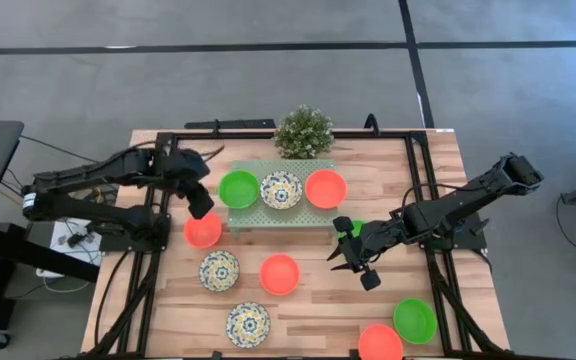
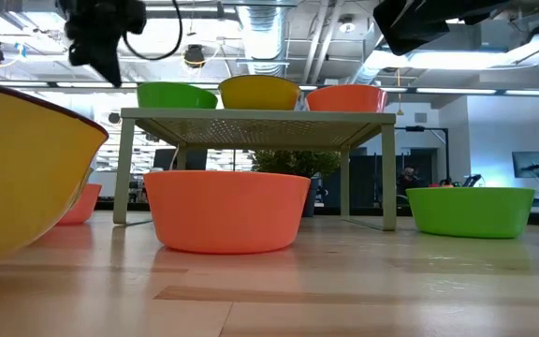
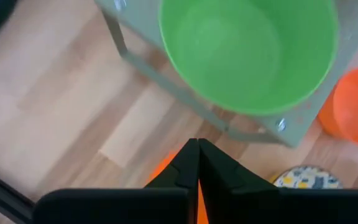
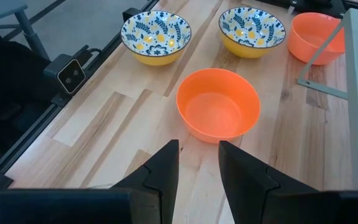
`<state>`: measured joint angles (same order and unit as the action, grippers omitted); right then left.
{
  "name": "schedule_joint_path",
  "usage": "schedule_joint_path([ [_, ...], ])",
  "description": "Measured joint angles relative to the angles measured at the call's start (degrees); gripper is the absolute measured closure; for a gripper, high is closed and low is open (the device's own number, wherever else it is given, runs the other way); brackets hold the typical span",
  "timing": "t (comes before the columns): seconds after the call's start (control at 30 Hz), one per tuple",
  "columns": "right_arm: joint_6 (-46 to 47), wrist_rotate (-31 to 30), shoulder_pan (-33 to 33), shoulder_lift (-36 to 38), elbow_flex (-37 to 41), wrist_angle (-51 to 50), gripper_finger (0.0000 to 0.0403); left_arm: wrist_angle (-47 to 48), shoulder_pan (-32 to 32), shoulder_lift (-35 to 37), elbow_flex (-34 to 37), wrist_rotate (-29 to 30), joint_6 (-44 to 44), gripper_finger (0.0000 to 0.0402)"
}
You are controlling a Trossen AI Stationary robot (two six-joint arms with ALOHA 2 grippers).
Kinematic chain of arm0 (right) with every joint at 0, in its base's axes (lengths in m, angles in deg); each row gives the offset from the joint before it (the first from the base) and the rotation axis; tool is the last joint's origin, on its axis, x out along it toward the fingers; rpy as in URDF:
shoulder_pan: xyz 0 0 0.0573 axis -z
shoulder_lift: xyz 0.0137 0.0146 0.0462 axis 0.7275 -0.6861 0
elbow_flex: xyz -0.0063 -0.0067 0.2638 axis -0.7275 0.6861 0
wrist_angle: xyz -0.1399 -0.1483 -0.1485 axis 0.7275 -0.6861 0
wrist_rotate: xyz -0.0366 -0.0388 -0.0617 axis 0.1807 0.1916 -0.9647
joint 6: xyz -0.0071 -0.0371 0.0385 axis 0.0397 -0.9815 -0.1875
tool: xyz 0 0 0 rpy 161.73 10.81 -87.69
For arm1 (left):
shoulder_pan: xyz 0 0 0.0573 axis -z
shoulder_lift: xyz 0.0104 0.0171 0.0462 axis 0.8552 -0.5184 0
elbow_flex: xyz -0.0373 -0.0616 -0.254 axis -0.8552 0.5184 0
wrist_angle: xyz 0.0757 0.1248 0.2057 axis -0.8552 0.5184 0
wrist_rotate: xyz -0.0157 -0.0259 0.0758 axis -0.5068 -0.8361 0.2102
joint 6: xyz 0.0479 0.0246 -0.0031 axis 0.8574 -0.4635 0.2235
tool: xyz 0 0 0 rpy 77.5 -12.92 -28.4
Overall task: Pick & Place Mini bowls
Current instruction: Put the green bowl on the shelf
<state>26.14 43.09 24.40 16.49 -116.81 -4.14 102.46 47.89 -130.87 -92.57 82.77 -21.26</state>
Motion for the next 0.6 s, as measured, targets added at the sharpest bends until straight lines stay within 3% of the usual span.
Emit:
schedule_joint_path([
  [0.23, 0.00, 0.00, 0.00, 0.00, 0.00, 0.00, 0.0294, -3.47, 3.00, -2.80, 4.47, 0.02, -1.94, 0.0396],
  [0.4, 0.00, 0.00, 0.00, 0.01, 0.00, 0.02, 0.0294, -10.27, 3.11, -5.05, 4.87, -0.01, 0.46, 0.0395],
  [0.6, 0.00, 0.00, 0.00, 0.01, 0.00, 0.02, 0.0294, -12.12, 2.62, -5.60, 4.87, -0.01, 1.54, 0.0395],
])
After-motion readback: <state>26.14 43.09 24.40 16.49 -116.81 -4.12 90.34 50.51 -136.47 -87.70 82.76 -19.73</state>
